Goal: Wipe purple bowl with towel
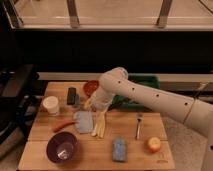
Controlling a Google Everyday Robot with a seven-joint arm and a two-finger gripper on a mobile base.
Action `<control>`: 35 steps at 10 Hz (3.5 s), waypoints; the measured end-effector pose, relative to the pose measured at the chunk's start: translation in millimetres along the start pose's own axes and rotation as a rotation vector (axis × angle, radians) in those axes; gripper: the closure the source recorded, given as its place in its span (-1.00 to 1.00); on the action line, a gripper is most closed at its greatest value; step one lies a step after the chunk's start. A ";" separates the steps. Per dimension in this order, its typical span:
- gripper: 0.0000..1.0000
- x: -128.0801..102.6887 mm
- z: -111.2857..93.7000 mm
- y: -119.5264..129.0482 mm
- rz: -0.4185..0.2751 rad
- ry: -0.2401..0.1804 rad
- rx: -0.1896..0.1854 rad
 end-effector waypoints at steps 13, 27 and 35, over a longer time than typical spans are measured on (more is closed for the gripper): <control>-0.30 32.4 142.5 -14.5 0.120 -0.101 -0.064; 1.00 -11.6 22.8 6.6 0.105 -0.102 -0.034; 1.00 -132.3 1.6 15.8 0.001 -0.444 -0.001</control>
